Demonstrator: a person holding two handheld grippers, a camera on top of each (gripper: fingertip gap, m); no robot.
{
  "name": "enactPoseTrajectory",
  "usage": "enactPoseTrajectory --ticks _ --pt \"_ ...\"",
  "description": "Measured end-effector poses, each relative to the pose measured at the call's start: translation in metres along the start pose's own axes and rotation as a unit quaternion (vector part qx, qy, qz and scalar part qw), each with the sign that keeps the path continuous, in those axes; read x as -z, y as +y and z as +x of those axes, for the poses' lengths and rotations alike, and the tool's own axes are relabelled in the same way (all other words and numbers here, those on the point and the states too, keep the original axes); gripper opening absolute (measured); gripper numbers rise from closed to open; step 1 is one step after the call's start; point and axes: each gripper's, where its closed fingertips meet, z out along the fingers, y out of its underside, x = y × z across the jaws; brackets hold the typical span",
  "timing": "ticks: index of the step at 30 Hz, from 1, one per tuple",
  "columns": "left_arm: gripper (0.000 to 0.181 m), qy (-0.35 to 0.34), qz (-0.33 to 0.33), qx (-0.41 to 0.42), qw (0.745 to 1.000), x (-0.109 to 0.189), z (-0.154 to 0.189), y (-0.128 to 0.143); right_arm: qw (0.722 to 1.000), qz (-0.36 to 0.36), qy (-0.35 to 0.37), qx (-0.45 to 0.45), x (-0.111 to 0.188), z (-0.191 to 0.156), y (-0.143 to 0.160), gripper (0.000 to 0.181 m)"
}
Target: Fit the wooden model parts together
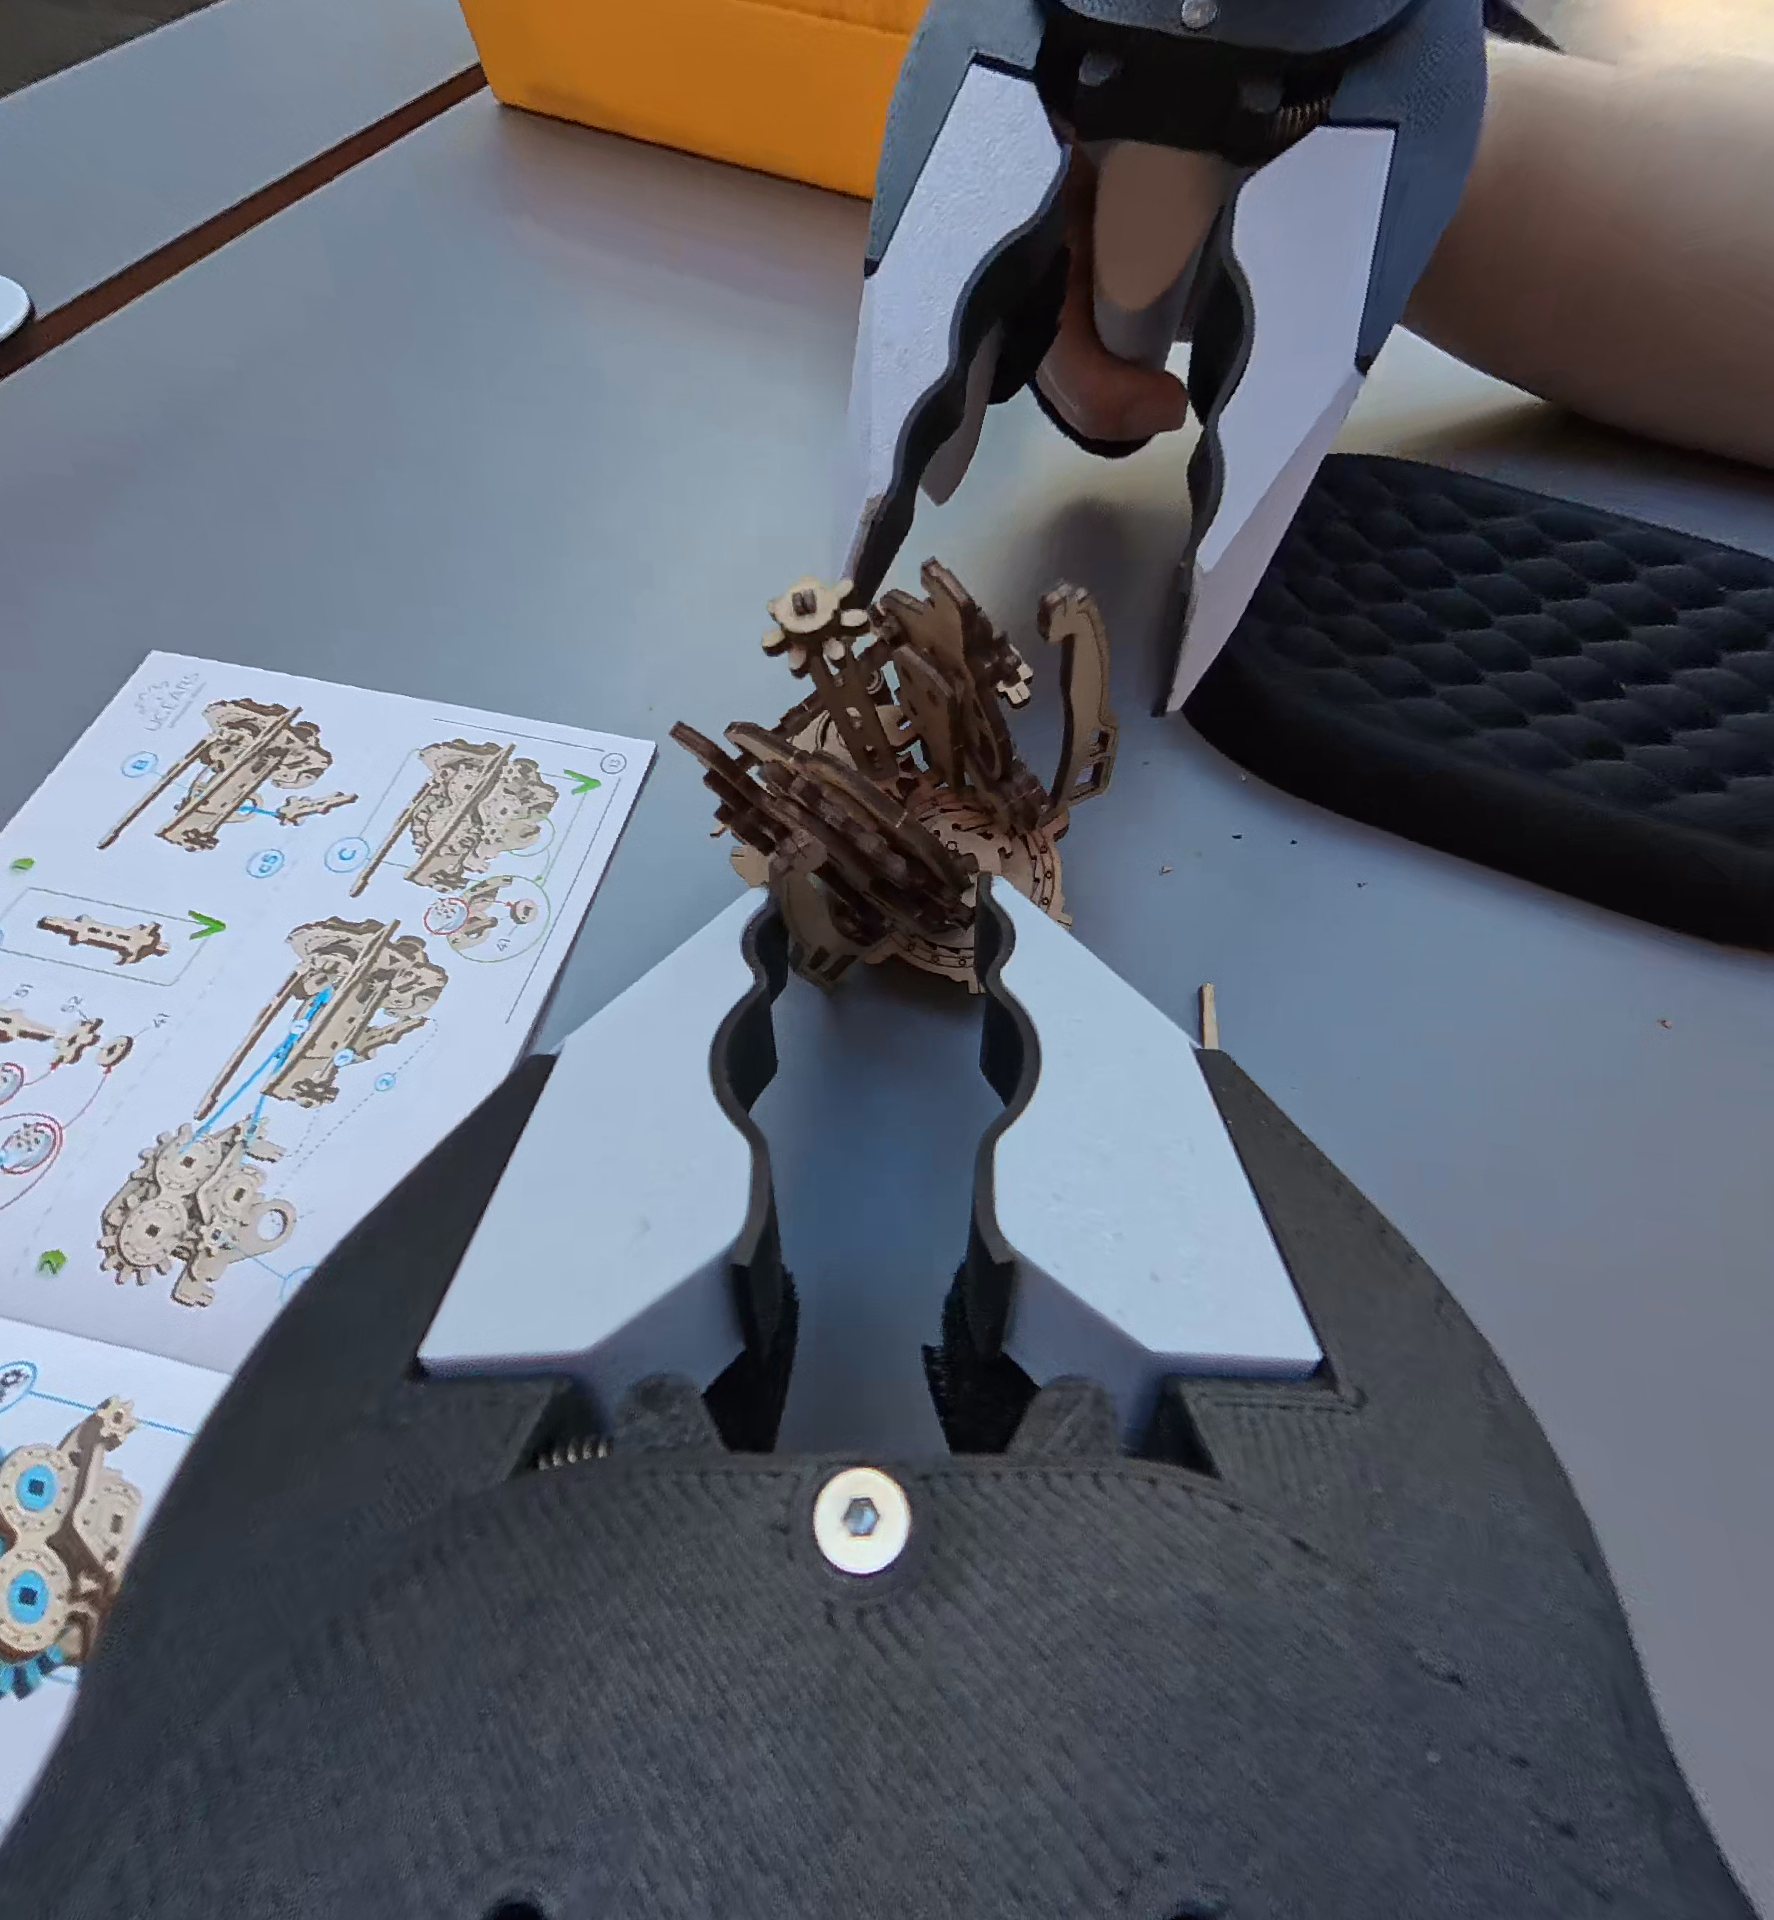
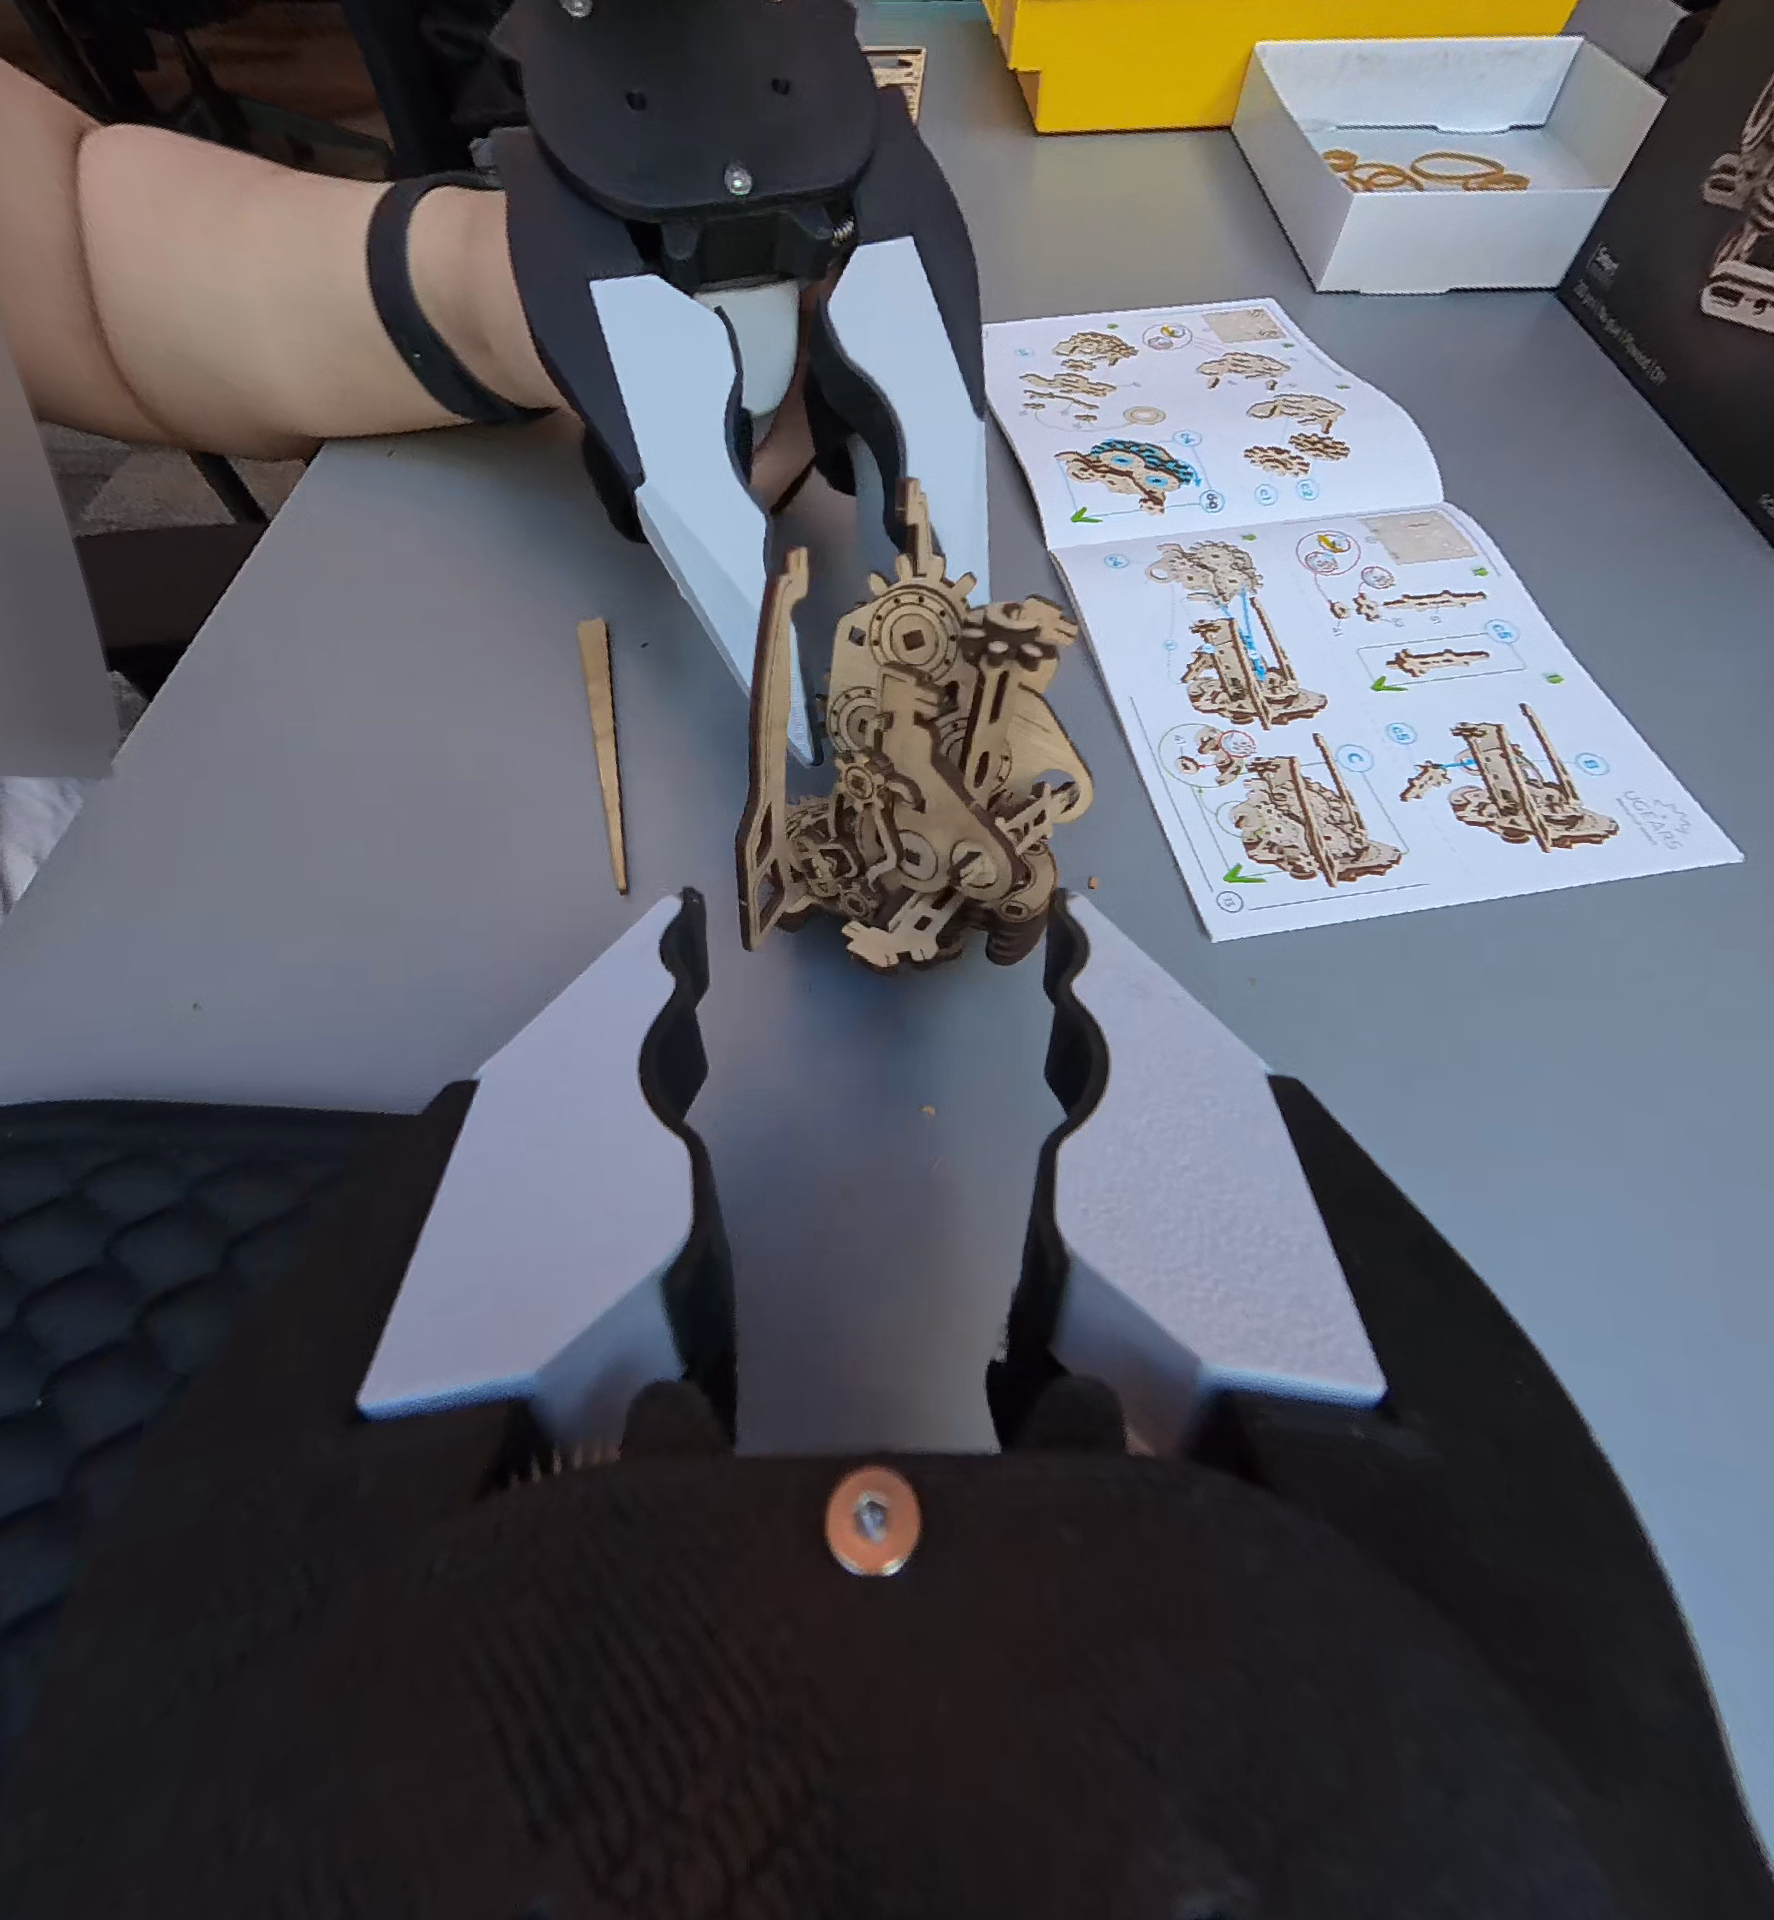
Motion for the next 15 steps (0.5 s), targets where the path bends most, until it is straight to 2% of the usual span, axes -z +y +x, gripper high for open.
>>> enactPoseTrajectory --ticks 3,8,10,13,15 --pt "0.033 0.027 -0.003 -0.021 0.999 0.0 -0.002 0.0 1.0 0.002 -0.029 0.005 0.005 0.001 -0.004 0.061" --pt "0.03 0.077 -0.003 -0.051 0.996 0.0 -0.001 -0.004 0.995 -0.002 -0.098 0.023 0.009 0.001 -0.011 0.037" --pt "0.03 0.085 -0.01 -0.063 0.994 -0.002 -0.005 -0.004 0.993 -0.023 -0.108 0.029 0.007 0.007 -0.006 0.038" --pt "0.03 0.103 -0.01 -0.067 0.992 -0.004 -0.009 -0.007 0.991 -0.015 -0.129 0.038 0.006 0.01 -0.006 0.037" --pt "0.03 0.118 -0.006 -0.066 0.991 -0.006 -0.009 -0.009 0.99 -0.006 -0.133 0.048 0.006 0.012 -0.006 0.03"
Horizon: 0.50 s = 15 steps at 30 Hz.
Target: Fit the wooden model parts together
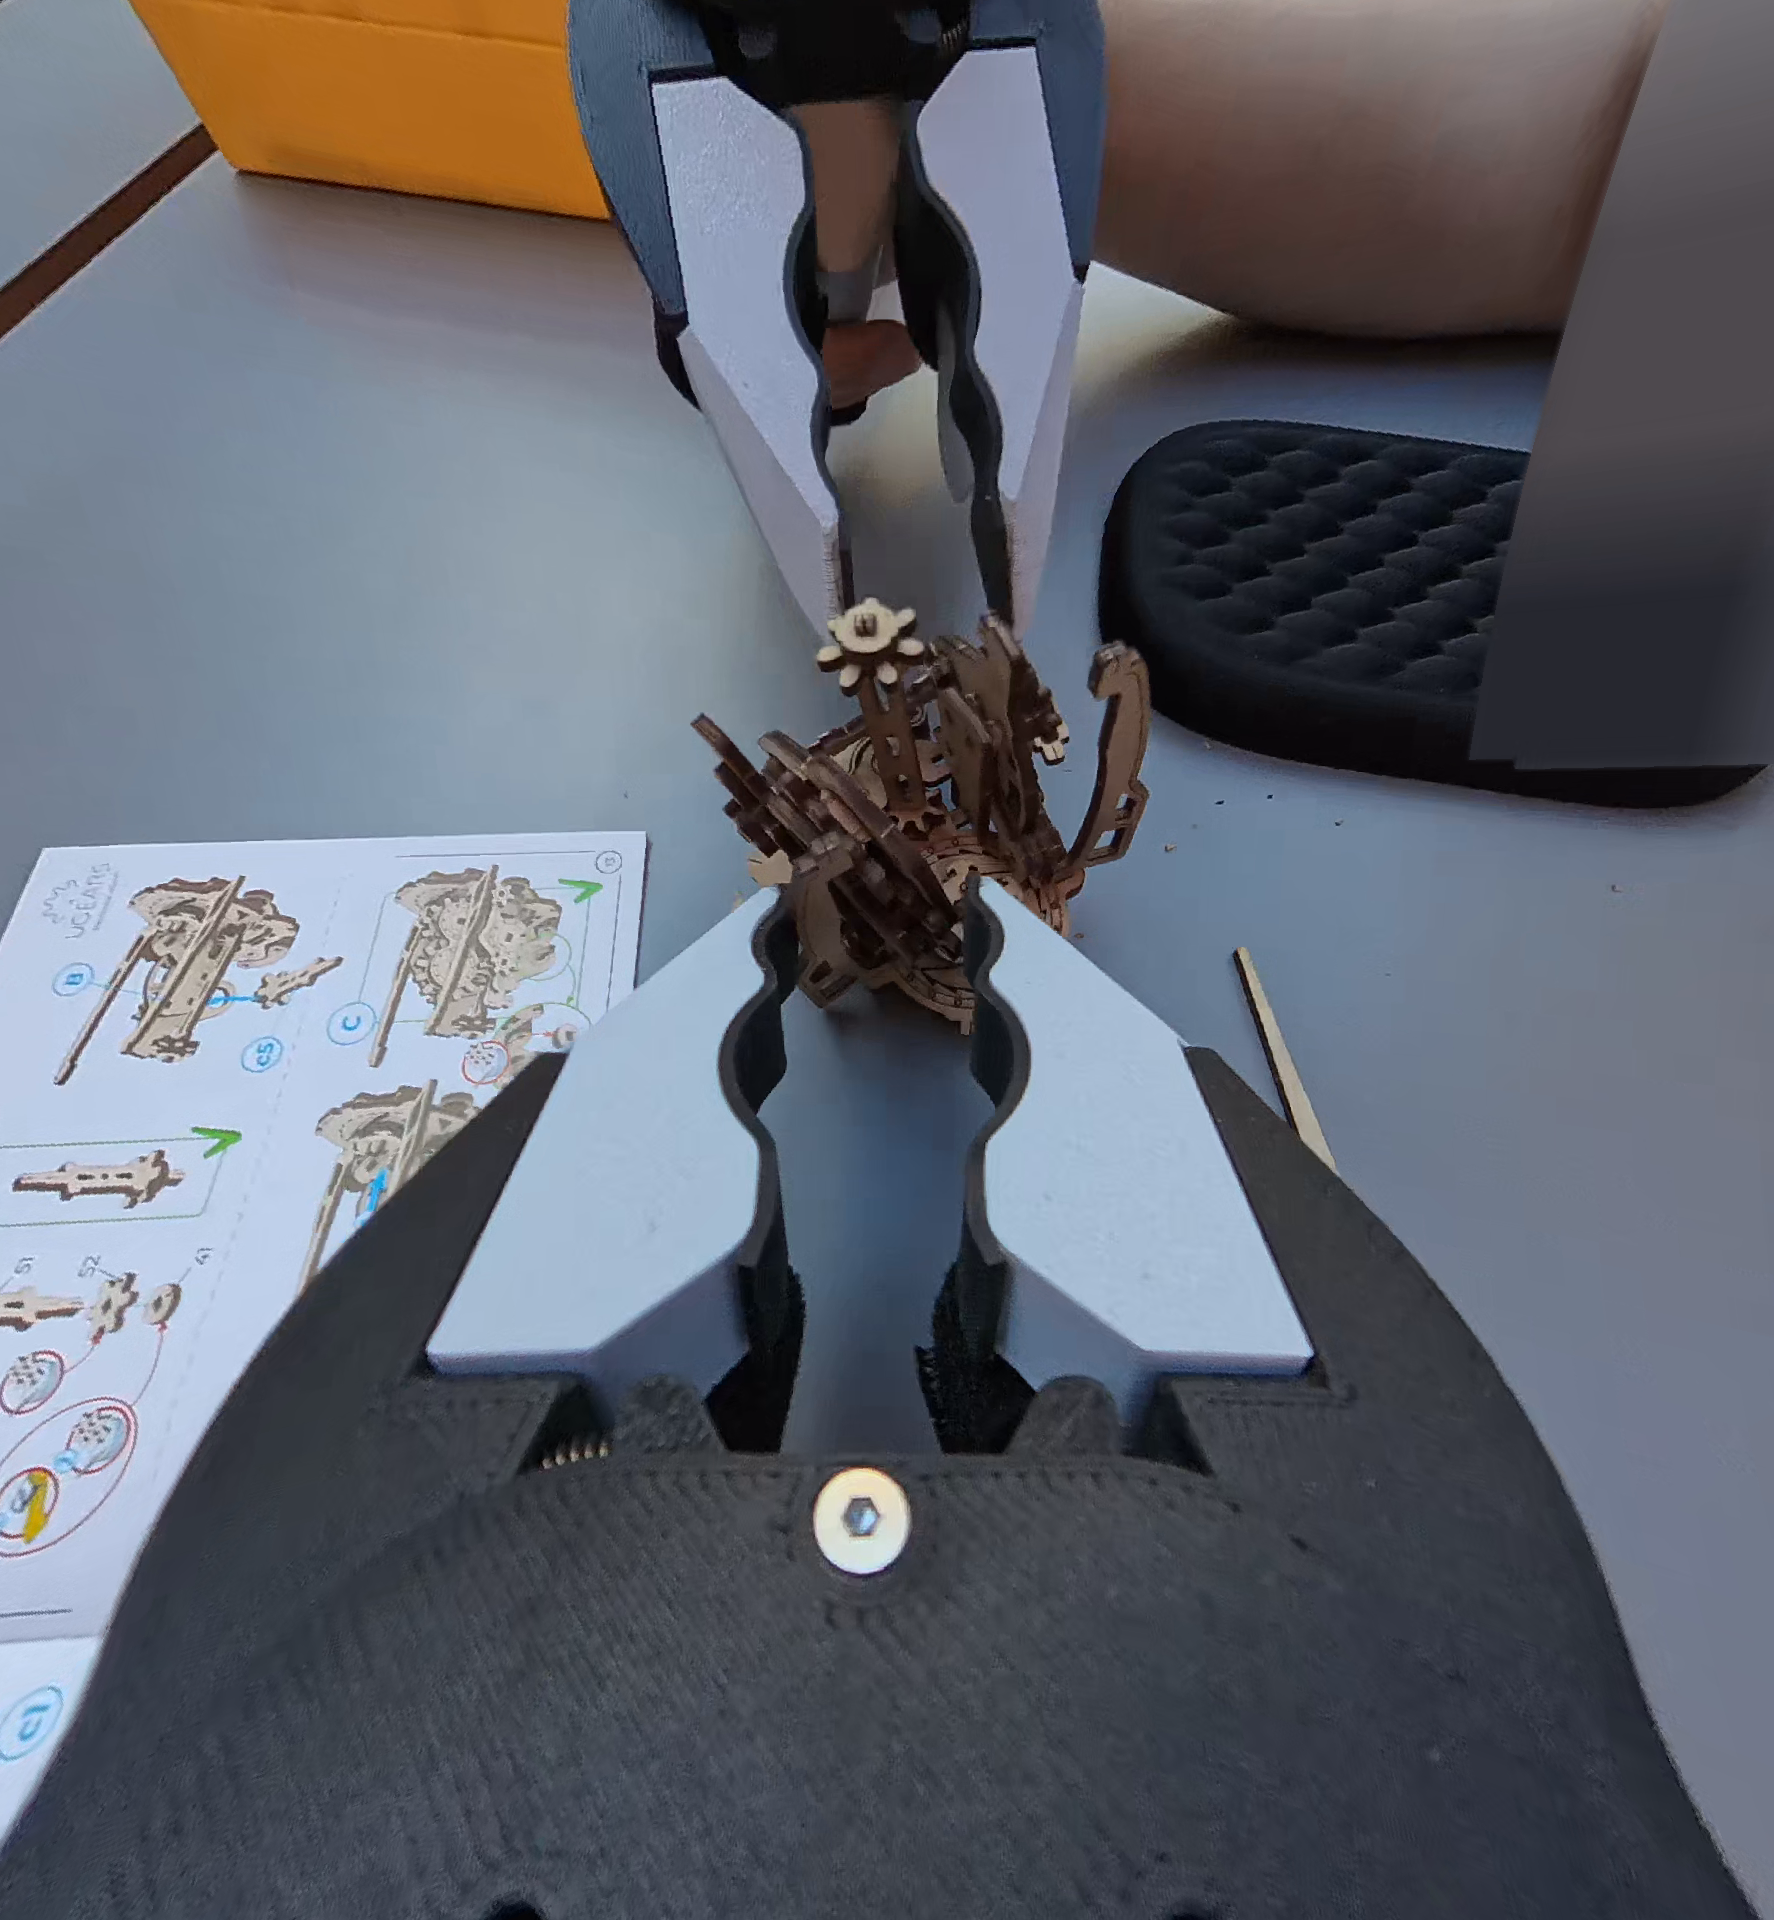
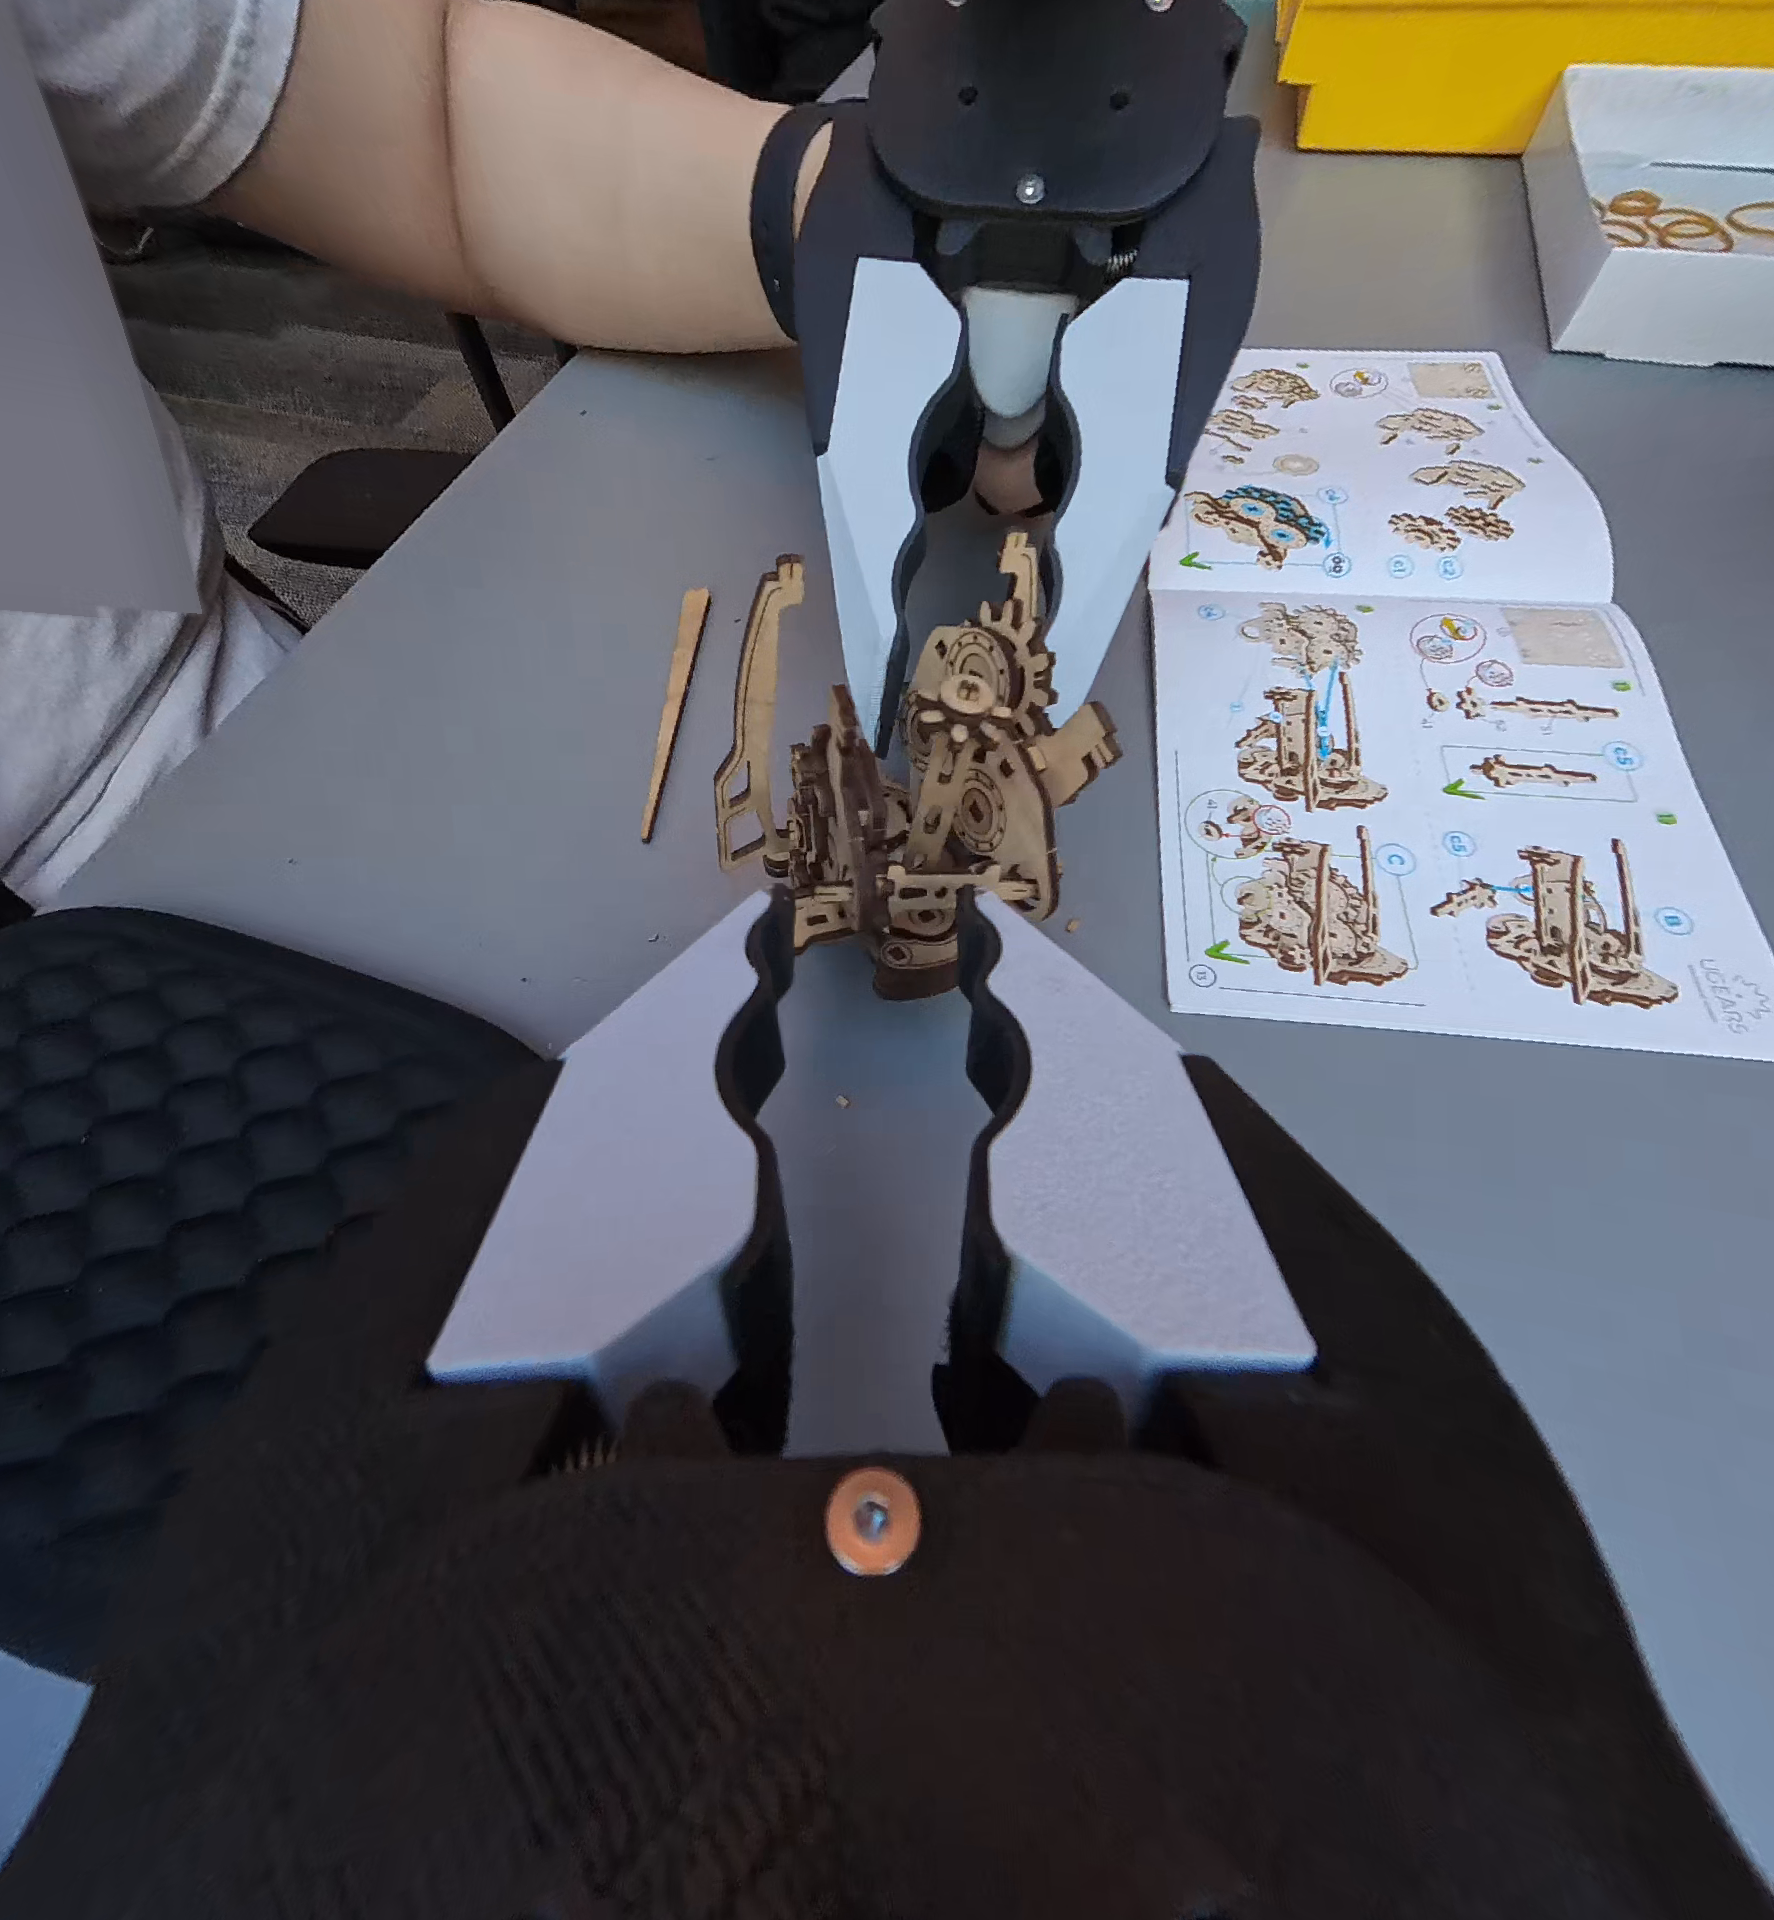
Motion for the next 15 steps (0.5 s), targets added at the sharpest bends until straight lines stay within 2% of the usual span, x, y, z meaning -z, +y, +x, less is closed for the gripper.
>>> enactPoseTrajectory --ticks 6,10,13,15 --pt "0.029 0.011 0.025 0.008 1.0 -0.0027 -0.003 -0.0027 1.0 0.017 -0.015 0.012 0.0027 -0.0087 -0.0005 0.013" --pt "0.029 0.02 0.034 0.009 0.999 -0.0032 -0.002 -0.005 0.999 0.023 -0.029 -0.003 0.0007 -0.0076 -0.0021 0.008" --pt "0.028 0.022 0.035 0.006 0.999 -0.0035 -0.0013 -0.0058 1.0 0.015 -0.022 -0.01 -0.0017 -0.001 0.0009 0.016" --pt "0.028 0.022 0.036 0.005 0.999 -0.0033 -0.0009 -0.006 0.999 0.02 -0.028 -0.005 -0.0025 -0.0026 0.0006 0.014"
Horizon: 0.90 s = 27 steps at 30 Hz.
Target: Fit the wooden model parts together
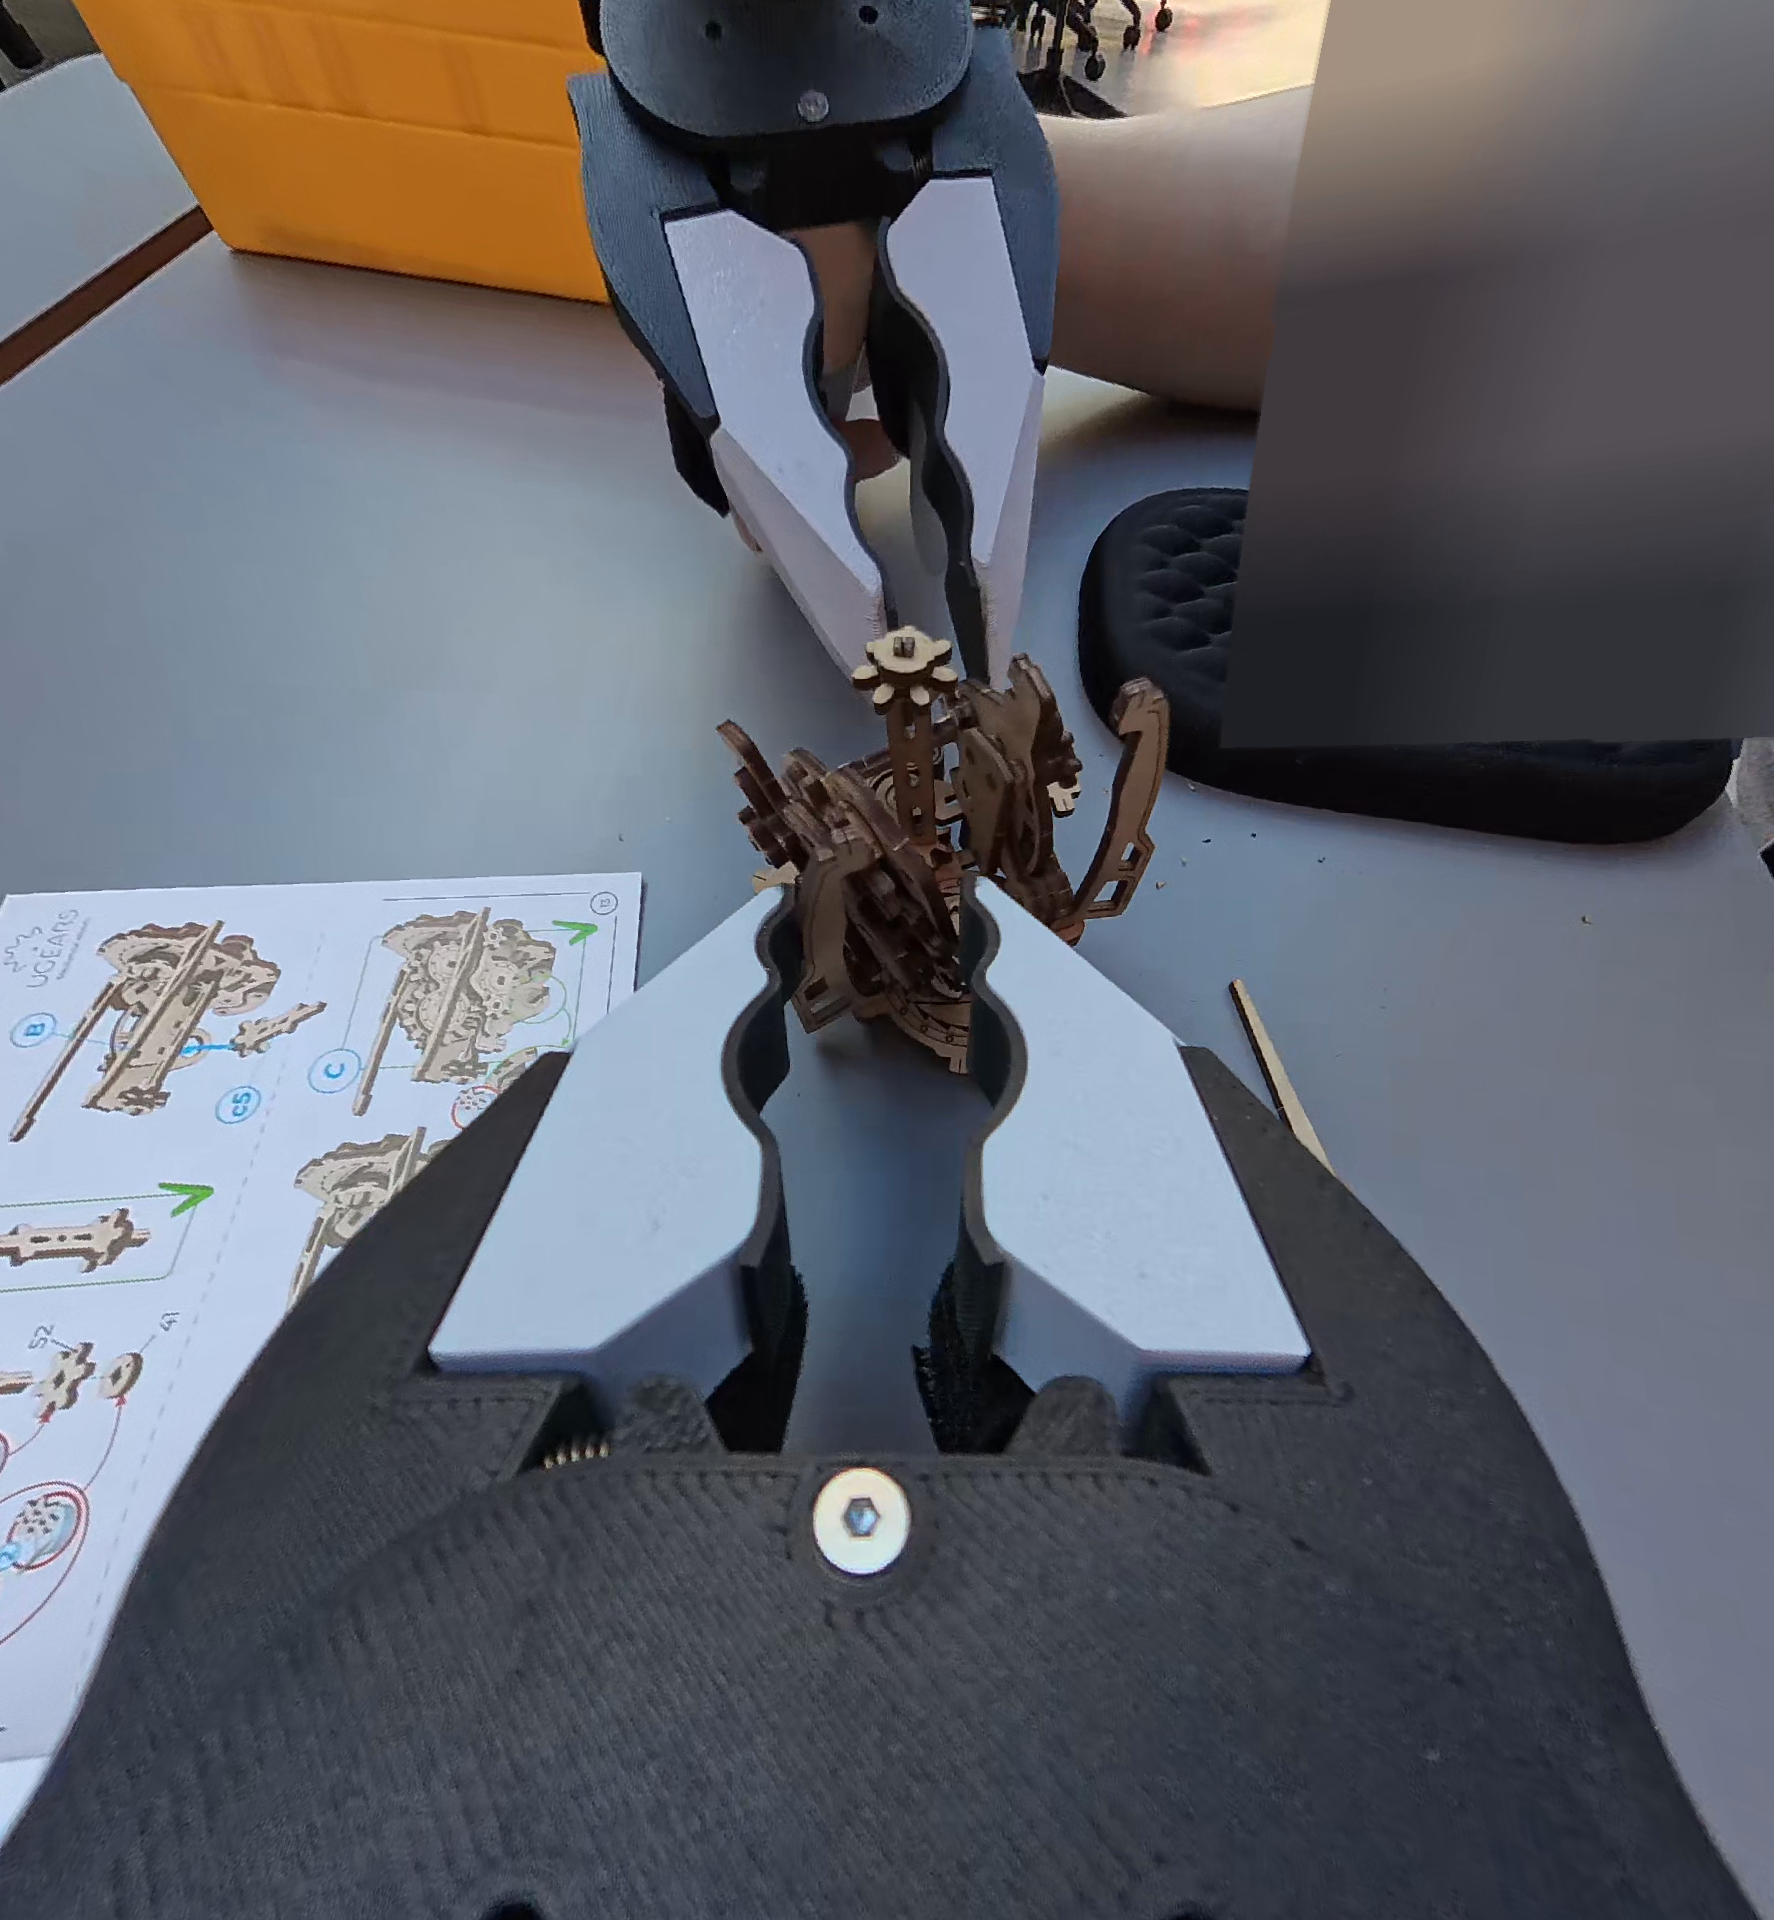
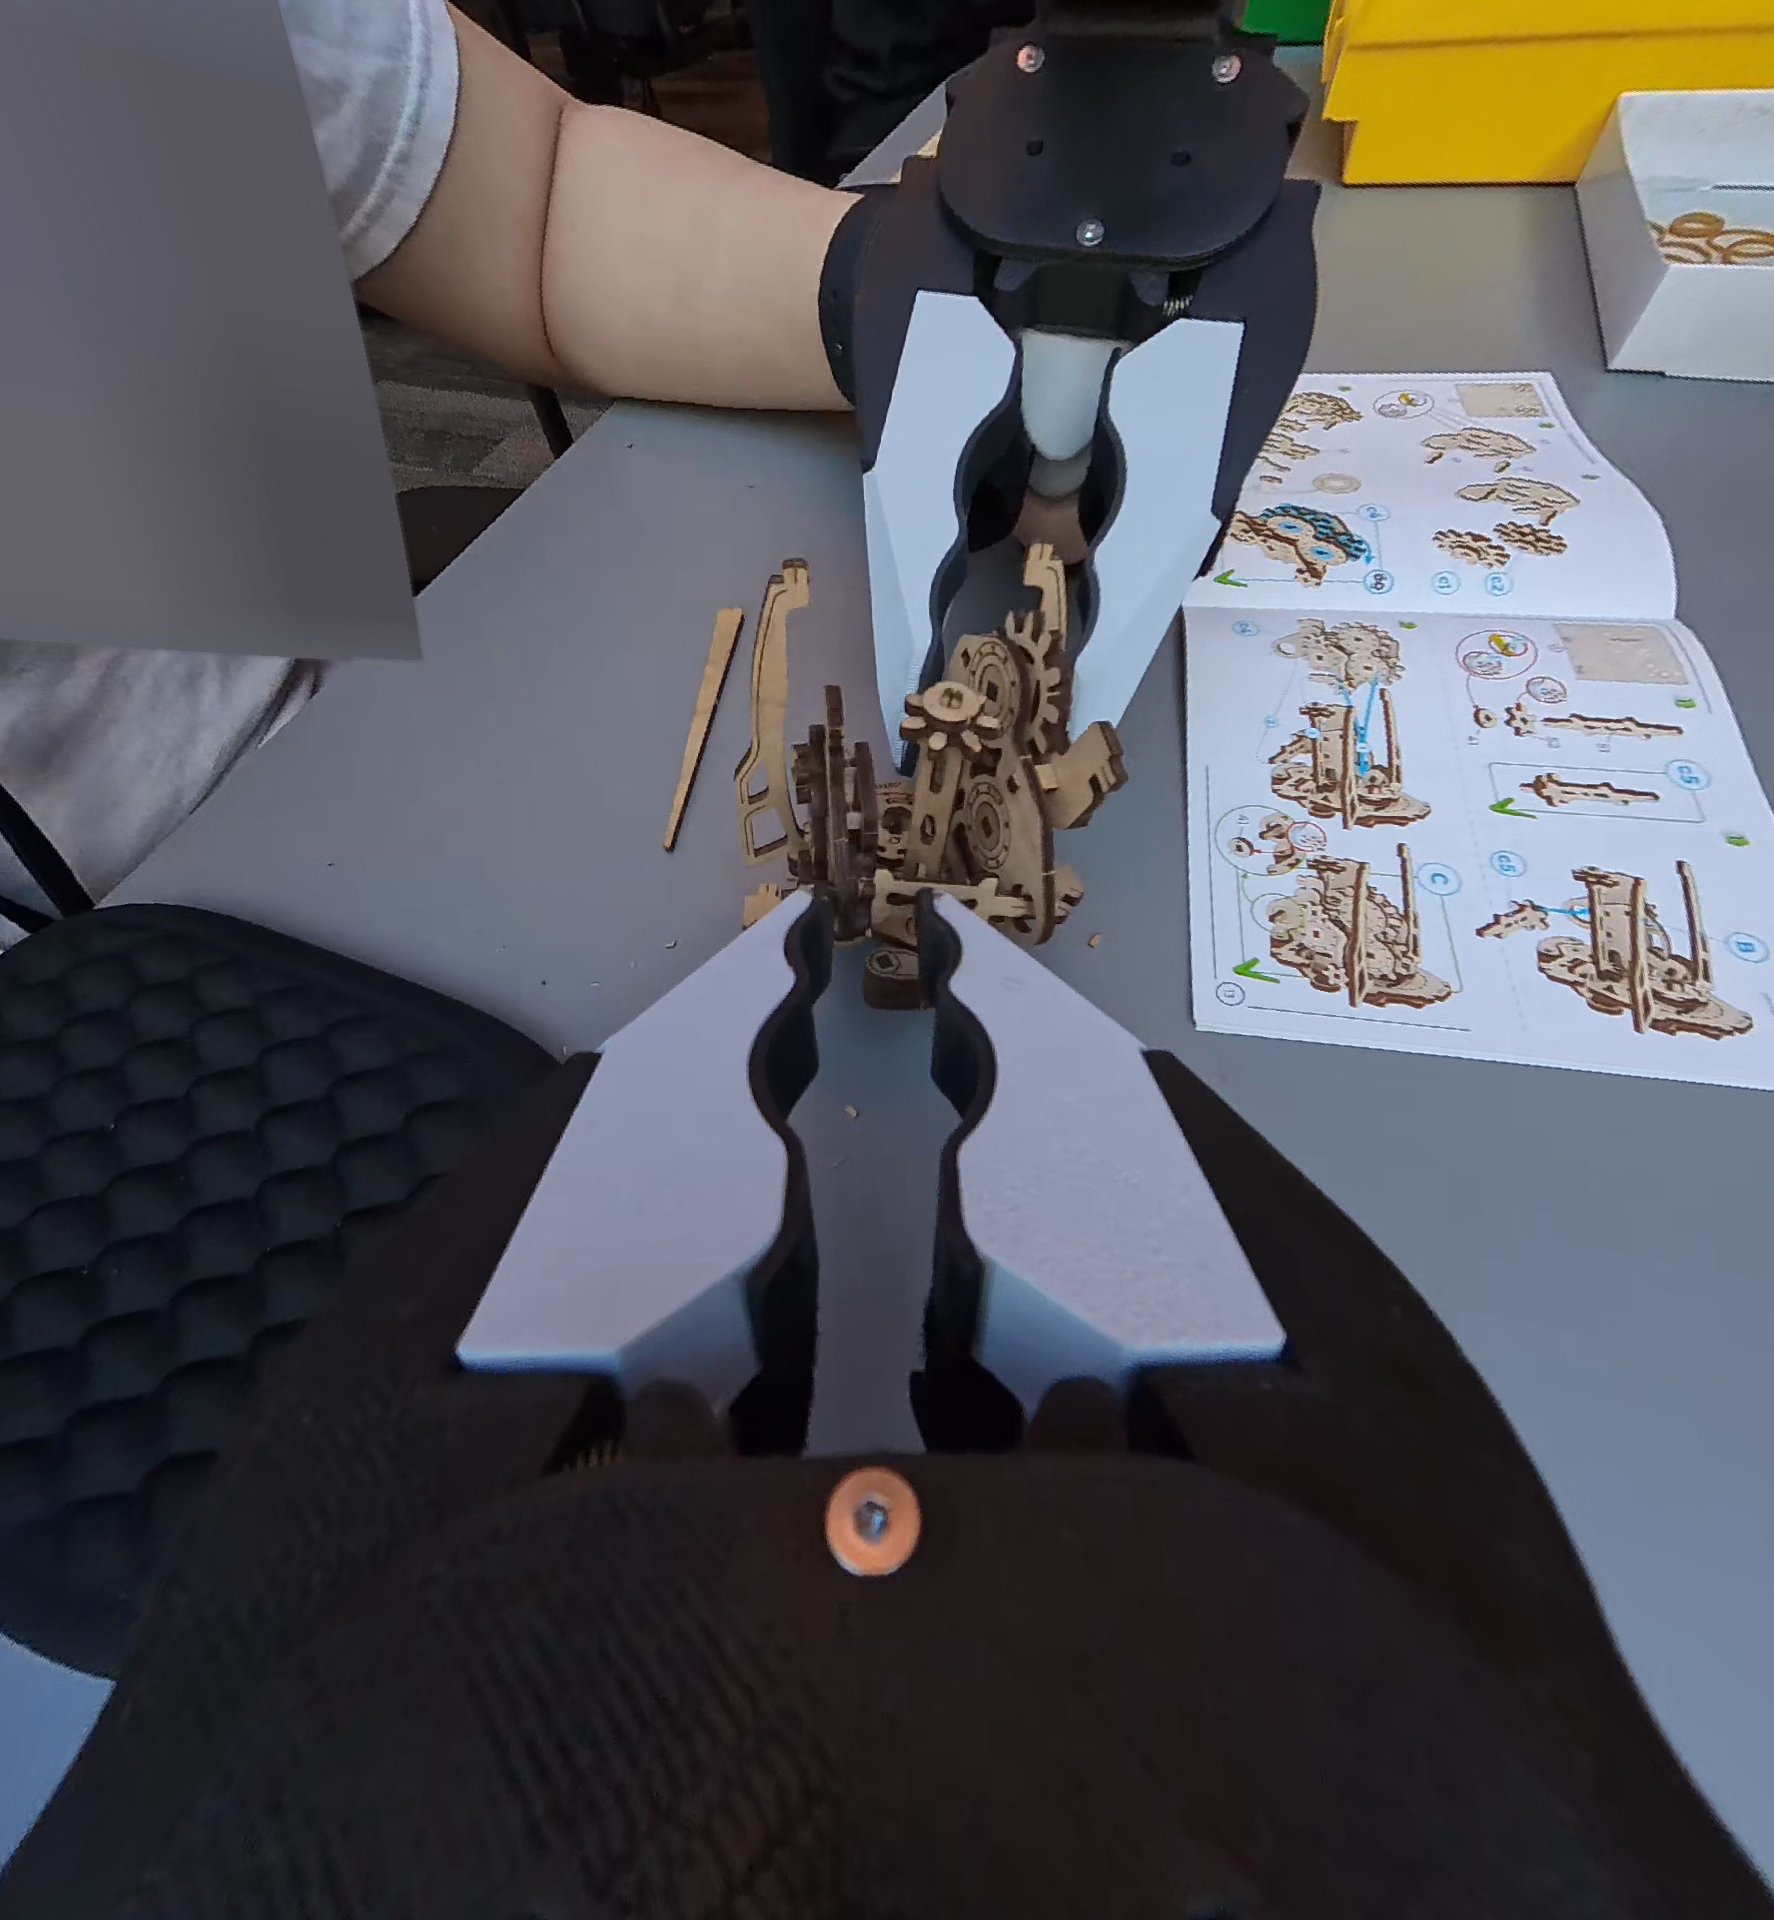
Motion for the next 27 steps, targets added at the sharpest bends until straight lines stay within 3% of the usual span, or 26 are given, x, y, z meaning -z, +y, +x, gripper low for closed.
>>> enactPoseTrajectory --ticks 3,22,27 --pt "0.028 0.0 0.0 -0.002 1.0 0.001 0.0 0.0 1.0 0.003 -0.008 0.004 -0.001 -0.003 -0.001 0.006" --pt "0.031 0.018 0.018 0.006 1.0 0.003 0.012 -0.004 0.999 -0.018 -0.005 0.042 -0.008 -0.014 -0.001 0.005" --pt "0.027 0.014 0.021 0.0 1.0 0.003 0.013 -0.006 1.0 -0.018 -0.004 0.024 -0.004 -0.014 -0.003 0.022"
